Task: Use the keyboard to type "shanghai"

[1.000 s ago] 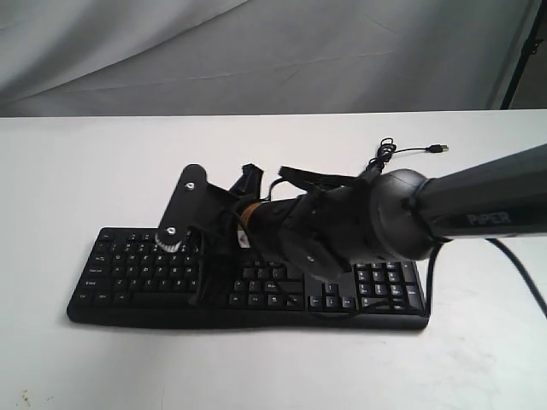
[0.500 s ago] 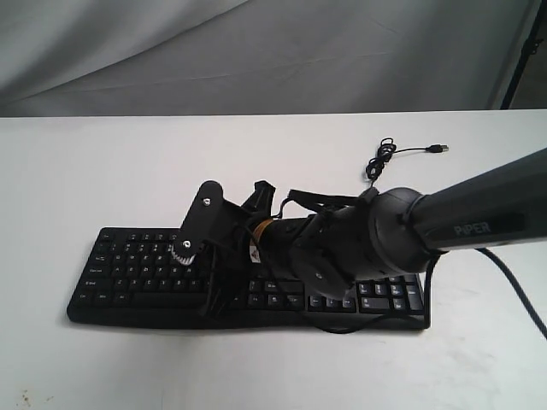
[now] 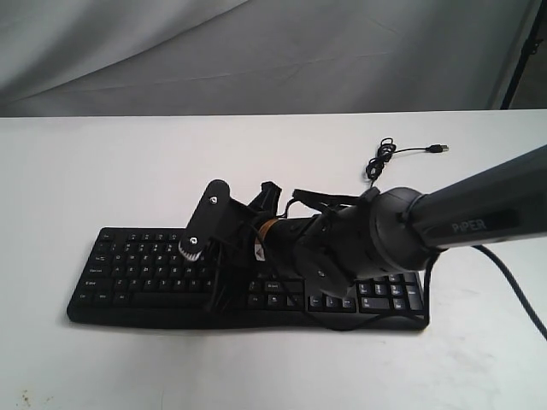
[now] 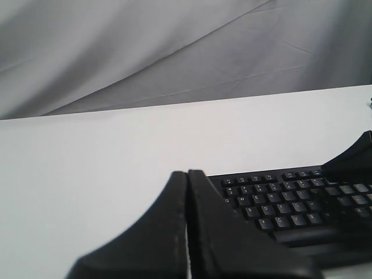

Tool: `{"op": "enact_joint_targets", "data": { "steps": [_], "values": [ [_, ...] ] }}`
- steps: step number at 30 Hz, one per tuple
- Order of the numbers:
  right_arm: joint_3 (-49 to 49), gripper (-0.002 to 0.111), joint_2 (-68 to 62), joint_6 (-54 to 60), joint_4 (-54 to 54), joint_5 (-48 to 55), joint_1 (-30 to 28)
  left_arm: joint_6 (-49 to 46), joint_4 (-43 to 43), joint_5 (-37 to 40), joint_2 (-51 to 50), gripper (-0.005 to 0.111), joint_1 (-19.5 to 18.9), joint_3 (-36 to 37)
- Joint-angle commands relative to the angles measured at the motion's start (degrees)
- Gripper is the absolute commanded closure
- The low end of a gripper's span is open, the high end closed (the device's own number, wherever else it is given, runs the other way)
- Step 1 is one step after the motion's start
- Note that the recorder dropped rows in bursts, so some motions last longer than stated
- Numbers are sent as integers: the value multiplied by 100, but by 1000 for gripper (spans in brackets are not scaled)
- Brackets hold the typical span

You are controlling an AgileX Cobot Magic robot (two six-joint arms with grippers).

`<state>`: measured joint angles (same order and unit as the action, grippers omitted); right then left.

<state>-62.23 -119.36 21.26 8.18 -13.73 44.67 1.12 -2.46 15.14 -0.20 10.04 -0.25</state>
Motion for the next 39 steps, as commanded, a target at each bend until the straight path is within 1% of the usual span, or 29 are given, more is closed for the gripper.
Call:
{"op": "enact_joint_targets", "data": {
  "steps": [1,29,39],
  "values": [
    [40,108,-33,-25,-63,-15,-12,16,-27,-29,20,107,20,25],
    [15,108,-242,-25,-63,114,10,16,-27,-29,20,107,20,25],
    [15,108,275,-3,67,335,10,16,-27,-29,20,107,20,25]
  ]
}}
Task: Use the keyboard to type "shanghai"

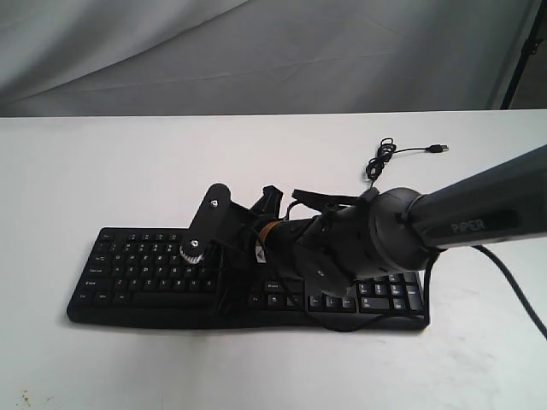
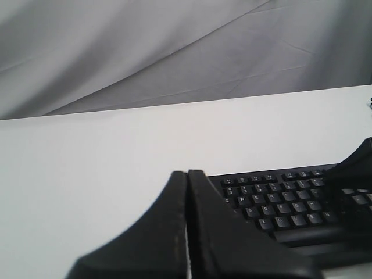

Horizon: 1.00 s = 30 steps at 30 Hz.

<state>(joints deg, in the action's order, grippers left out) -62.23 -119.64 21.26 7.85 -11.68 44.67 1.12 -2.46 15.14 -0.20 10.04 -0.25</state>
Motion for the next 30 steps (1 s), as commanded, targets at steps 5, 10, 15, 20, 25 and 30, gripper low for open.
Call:
{"op": "enact_joint_targets", "data": {
  "steps": [5,10,15,20,25,30],
  "values": [
    [233,108,974,-3,234,168,49,16,-27,-29,20,107,20,25],
    [1172,108,2013,-19,266,-160,61,16,-27,-29,20,107,20,25],
    [2214,108,3182,-30,-54,-144,159,16,-27,-29,20,107,20,25],
    [3179,108,4276,-43,-64,-106,159,16,-27,-29,20,107,20,25],
    [4117,108,5389,-28,-53,-250,159,16,-27,-29,20,107,20,25],
    [4844,108,6882,-49,-235,-365,271,16,-27,-29,20,107,20,25]
  ]
}}
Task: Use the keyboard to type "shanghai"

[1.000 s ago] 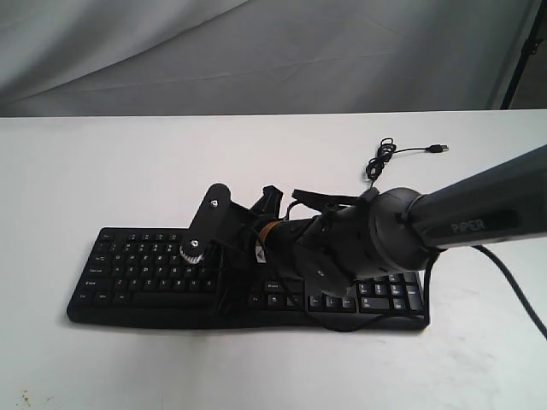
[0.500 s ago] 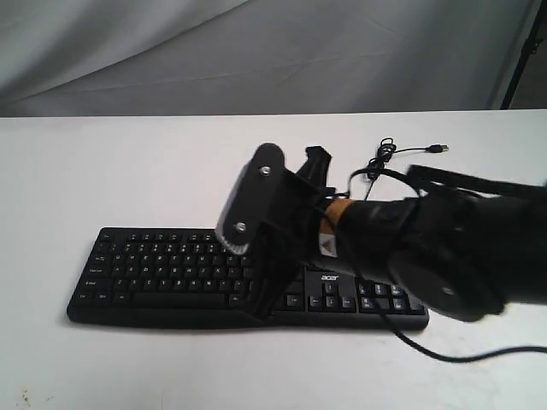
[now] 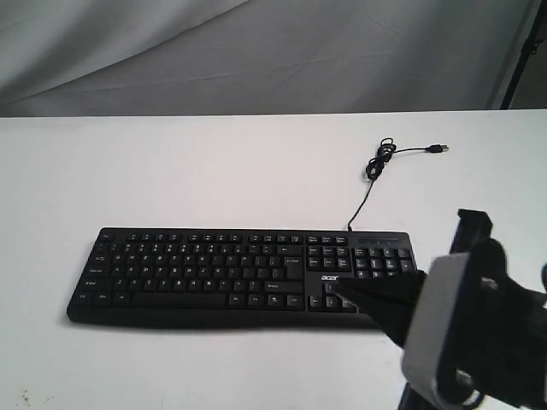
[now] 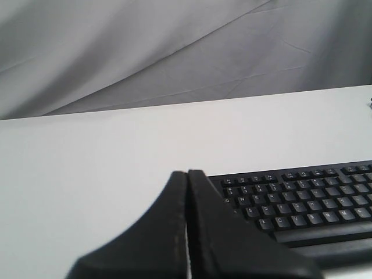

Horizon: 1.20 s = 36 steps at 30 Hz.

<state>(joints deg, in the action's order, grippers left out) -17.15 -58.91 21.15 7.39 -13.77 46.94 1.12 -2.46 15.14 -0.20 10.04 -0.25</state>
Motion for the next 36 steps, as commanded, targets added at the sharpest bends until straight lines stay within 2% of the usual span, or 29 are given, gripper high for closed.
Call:
{"op": "enact_joint_targets", "data": {
  "steps": [1,3,8,16,20,25,32,36],
  "values": [
    [485,108,1297,-37,-697,-156,30,16,-27,-29,20,107,20,25],
    [639,108,1807,-37,-1201,-146,-103,16,-27,-29,20,107,20,25],
    [1043,108,2998,-37,-1246,81,-1001,16,-27,-29,20,107,20,25],
    [1546,108,5209,-37,-1246,1804,-2650,16,-27,-29,20,107,20,25],
    [1578,108,5891,41,-1246,2572,-3238,16,-27,-29,20,107,20,25],
    [1604,108,5891,211,-1229,2910,-3357,16,-27,-16,20,107,20,25],
    [1604,108,5891,478,-318,3074,-3357,16,-27,-16,20,107,20,25],
    [1614,108,5891,722,-304,3747,-3357,16,-27,-16,20,107,20,25]
  ]
}}
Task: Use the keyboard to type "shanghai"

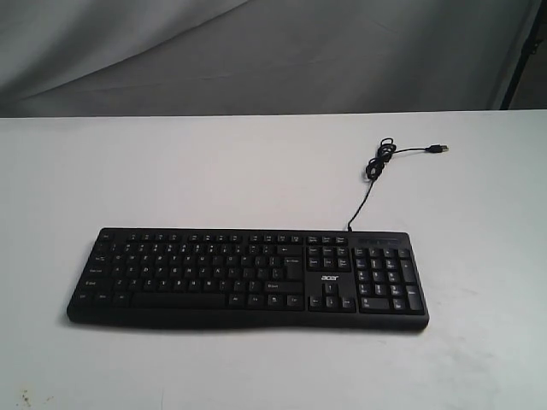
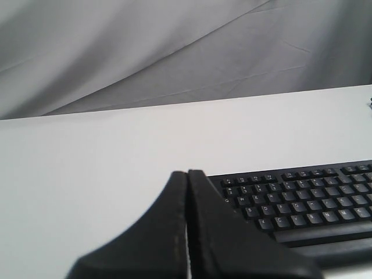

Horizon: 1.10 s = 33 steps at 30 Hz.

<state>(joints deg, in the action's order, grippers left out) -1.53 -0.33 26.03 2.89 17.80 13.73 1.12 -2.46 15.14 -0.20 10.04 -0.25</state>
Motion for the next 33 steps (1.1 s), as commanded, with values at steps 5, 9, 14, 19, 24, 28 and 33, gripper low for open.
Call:
{"op": "enact_joint_targets", "data": {
  "steps": [5,9,14,19,24,28,33],
  "values": [
    [153,108,33,220,190,462,-36,16,-27,-16,20,107,20,25],
    [153,108,33,220,138,473,-36,16,-27,-16,20,107,20,25],
    [153,108,33,220,138,473,-36,16,-27,-16,20,107,20,25],
    [153,108,33,220,138,473,-36,16,-27,-16,20,107,20,25],
    [153,108,33,220,138,473,-36,16,-27,-16,20,107,20,25],
    [153,108,33,220,138,473,-36,16,-27,-16,20,107,20,25],
    [153,108,33,220,138,473,-36,16,-27,-16,20,107,20,25]
  ]
}}
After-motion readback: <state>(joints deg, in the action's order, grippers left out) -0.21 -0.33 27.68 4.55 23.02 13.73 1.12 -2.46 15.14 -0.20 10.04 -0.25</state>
